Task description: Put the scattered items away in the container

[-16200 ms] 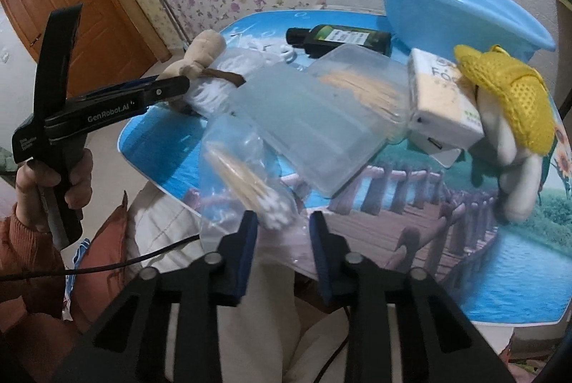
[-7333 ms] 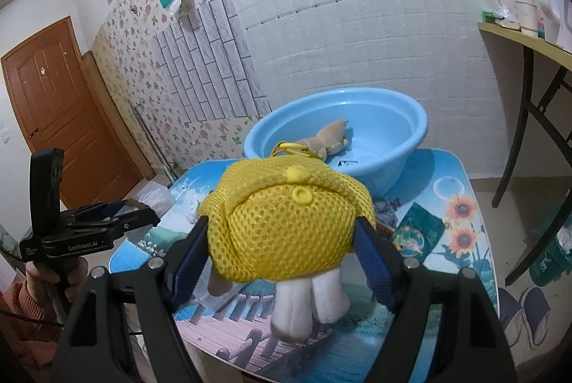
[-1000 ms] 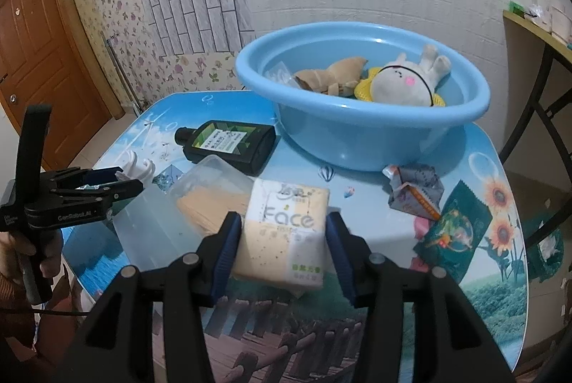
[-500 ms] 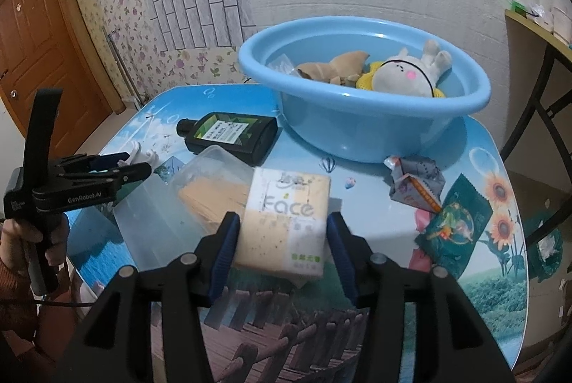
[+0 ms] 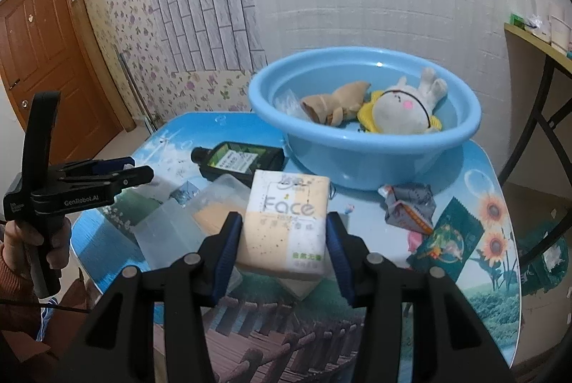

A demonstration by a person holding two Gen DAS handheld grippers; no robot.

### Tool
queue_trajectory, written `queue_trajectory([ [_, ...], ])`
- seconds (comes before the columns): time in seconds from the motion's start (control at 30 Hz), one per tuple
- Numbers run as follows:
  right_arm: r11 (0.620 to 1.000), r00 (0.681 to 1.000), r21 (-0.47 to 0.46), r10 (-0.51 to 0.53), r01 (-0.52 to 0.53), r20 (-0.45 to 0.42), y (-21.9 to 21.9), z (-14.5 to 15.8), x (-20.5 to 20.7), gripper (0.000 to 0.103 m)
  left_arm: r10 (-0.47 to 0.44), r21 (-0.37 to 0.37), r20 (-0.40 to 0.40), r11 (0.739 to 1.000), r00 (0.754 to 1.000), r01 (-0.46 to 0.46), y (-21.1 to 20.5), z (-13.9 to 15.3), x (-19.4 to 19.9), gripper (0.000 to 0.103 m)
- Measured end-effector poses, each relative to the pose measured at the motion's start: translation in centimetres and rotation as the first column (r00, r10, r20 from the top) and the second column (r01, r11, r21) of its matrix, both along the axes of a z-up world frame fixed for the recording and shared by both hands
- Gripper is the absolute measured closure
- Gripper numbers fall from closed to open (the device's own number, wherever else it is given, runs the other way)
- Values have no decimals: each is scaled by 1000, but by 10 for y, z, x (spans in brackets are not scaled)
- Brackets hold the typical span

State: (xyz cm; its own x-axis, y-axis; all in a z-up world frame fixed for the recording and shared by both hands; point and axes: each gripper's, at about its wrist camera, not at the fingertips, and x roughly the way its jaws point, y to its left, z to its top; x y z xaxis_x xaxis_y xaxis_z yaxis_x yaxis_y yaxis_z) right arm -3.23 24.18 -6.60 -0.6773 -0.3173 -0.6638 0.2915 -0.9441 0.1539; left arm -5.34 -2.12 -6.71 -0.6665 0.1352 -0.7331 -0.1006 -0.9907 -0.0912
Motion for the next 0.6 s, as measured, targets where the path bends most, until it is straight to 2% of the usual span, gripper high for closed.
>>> queue_trajectory([
  [0.33,999,999,-34,13,-15,-36,4,12,1,56,-34,-13,-56,999,998,33,17,36,1,47],
  [0.6,998,995,-63,2,-8,-97,16,34,-2,56,-78,-39,-92,996,993,75,42,68,-12,47],
])
